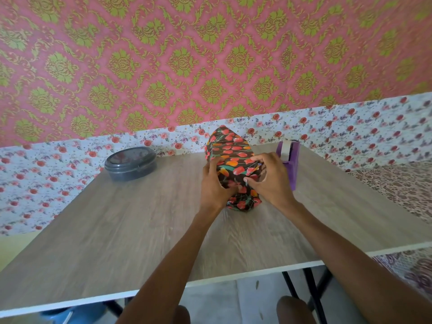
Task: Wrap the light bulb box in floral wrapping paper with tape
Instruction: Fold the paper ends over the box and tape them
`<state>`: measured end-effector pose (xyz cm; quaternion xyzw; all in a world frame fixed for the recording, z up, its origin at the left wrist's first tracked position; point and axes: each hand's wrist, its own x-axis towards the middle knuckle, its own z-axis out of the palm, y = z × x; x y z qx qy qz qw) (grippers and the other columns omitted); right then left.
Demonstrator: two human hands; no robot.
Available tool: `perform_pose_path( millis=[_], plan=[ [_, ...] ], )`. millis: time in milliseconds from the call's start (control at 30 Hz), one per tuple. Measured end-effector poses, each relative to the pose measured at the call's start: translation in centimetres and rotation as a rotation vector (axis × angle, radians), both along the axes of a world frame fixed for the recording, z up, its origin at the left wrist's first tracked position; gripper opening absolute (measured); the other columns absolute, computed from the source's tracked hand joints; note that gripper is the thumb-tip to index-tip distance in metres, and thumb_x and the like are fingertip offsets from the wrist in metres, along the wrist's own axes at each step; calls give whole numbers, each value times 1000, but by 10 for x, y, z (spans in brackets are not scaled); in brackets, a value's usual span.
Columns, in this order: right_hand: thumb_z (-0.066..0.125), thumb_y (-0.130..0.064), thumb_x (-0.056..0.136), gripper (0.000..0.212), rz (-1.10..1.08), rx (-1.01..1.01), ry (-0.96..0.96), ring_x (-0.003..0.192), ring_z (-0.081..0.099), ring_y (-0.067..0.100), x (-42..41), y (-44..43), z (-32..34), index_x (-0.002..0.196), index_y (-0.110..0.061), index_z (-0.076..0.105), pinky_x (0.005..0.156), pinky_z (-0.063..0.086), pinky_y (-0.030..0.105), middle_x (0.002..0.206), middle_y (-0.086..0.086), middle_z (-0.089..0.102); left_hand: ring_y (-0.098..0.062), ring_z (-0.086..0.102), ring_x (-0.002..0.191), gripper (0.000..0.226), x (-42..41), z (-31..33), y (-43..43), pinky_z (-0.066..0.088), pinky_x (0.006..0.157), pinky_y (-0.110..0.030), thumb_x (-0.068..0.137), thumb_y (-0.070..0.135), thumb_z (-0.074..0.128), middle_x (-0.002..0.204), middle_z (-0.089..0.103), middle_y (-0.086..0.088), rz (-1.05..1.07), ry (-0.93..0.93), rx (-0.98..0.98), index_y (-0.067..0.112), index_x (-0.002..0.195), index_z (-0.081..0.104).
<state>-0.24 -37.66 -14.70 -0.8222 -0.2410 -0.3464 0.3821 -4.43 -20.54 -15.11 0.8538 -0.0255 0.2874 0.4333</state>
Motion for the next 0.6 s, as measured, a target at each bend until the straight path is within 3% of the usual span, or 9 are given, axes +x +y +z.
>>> perform_pose_path(
  millis=[133,233,367,433,500,600],
  plan=[
    [90,-20,65,59,38,-28,0,73,59,10,1,-9,1,117,-17,61,66,53,22,114,1,57,-20,50,121,98,5,-1,3,48,101,-32,62,33,91,140,41,-6,-24,37,-11,21,141,36],
    [89,-19,69,60,69,-47,36,78,60,9,2,-16,5,122,-17,61,69,56,23,117,0,59,-19,51,121,89,6,1,1,49,100,-33,69,38,87,141,41,-7,-38,41,-22,22,141,36],
    [76,-5,80,54,146,65,248,91,63,6,1,-28,14,130,-14,56,78,51,13,113,-3,63,-18,54,118,79,5,1,-6,50,99,-31,74,35,84,138,45,-5,47,0,-15,22,139,40],
    [66,-1,86,34,46,118,280,87,64,7,5,-41,21,118,-12,65,80,50,14,101,-1,68,-19,54,119,79,6,2,-8,51,100,-34,74,36,84,138,45,-5,55,7,10,23,138,41],
    [60,-3,90,15,-203,119,269,79,62,12,16,-57,26,95,-9,73,73,48,23,88,2,70,-20,54,121,80,8,4,-8,50,101,-35,73,39,84,139,45,-5,57,13,40,25,138,39],
    [55,-23,97,29,-459,107,544,67,59,26,35,-77,33,74,-6,62,54,37,24,69,7,59,-20,53,122,80,9,7,-9,48,101,-34,74,39,84,140,44,-5,55,21,52,26,139,38]
  ],
)
